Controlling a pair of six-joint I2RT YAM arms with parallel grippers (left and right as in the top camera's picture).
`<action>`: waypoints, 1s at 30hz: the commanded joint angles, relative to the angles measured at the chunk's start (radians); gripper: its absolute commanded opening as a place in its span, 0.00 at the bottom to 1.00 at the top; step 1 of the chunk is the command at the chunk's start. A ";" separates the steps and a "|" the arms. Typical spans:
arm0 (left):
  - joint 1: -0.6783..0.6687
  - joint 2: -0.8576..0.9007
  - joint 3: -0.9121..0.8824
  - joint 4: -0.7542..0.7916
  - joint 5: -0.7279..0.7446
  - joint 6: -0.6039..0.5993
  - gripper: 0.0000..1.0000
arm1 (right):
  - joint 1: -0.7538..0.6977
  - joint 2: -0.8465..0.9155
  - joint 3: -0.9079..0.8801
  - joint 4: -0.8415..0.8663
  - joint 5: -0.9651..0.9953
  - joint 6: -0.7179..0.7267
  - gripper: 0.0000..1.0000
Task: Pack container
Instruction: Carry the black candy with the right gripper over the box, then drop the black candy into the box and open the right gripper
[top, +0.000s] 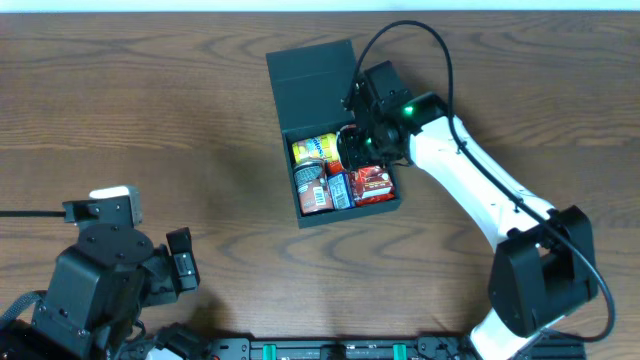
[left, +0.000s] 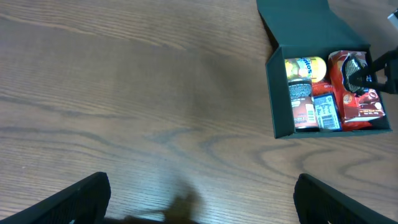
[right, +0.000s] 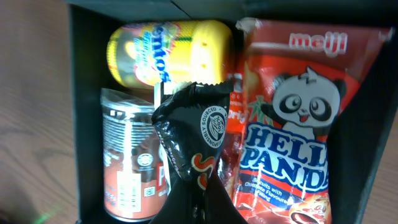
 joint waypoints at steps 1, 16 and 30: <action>0.003 -0.003 0.013 -0.003 0.008 -0.007 0.95 | 0.007 0.003 -0.003 0.011 0.021 0.036 0.01; 0.003 -0.003 0.013 -0.003 0.018 -0.006 0.95 | 0.060 0.003 -0.049 0.052 0.038 0.085 0.05; 0.003 -0.003 0.013 -0.014 0.018 -0.003 0.95 | 0.072 0.003 -0.050 0.052 0.106 0.103 0.19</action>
